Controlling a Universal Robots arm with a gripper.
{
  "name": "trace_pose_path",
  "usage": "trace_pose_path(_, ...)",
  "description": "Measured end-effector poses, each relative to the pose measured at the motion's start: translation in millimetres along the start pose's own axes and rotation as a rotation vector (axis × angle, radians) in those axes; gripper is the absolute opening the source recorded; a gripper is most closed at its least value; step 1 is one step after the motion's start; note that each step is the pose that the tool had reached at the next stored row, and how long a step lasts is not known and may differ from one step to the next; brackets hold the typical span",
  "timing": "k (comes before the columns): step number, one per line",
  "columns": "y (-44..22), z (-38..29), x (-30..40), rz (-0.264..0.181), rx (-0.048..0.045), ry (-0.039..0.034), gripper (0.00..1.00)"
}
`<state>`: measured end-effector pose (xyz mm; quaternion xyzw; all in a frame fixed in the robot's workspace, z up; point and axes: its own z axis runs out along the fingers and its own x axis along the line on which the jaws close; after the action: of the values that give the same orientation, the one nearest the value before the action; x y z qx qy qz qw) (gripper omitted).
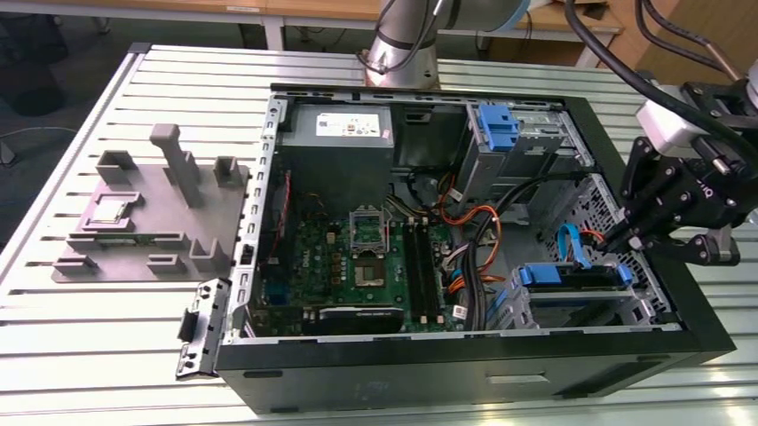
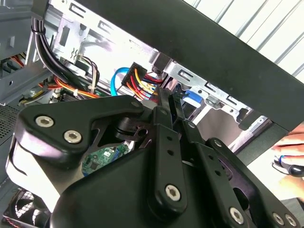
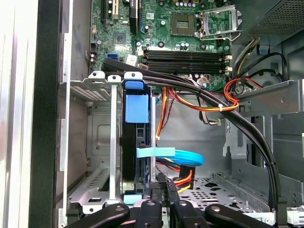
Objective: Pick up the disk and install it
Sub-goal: 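Insert the second disk wire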
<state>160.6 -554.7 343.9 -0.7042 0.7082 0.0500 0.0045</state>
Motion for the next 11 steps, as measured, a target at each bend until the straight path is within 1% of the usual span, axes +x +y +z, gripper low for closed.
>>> trace_pose_path(7, 0.2, -0.4, 0.0, 0.000, 0.0007, 0.0000, 0.16)
trace_pose_path(8, 0.6, -0.2, 0.0, 0.000, 0.0028, -0.0011, 0.16)
trace_pose_path(10, 1.9, 0.2, 0.2, -0.001, 0.0133, -0.0056, 0.16)
trace_pose_path(11, 1.8, 0.2, 0.7, -0.002, 0.0154, -0.0067, 0.16)
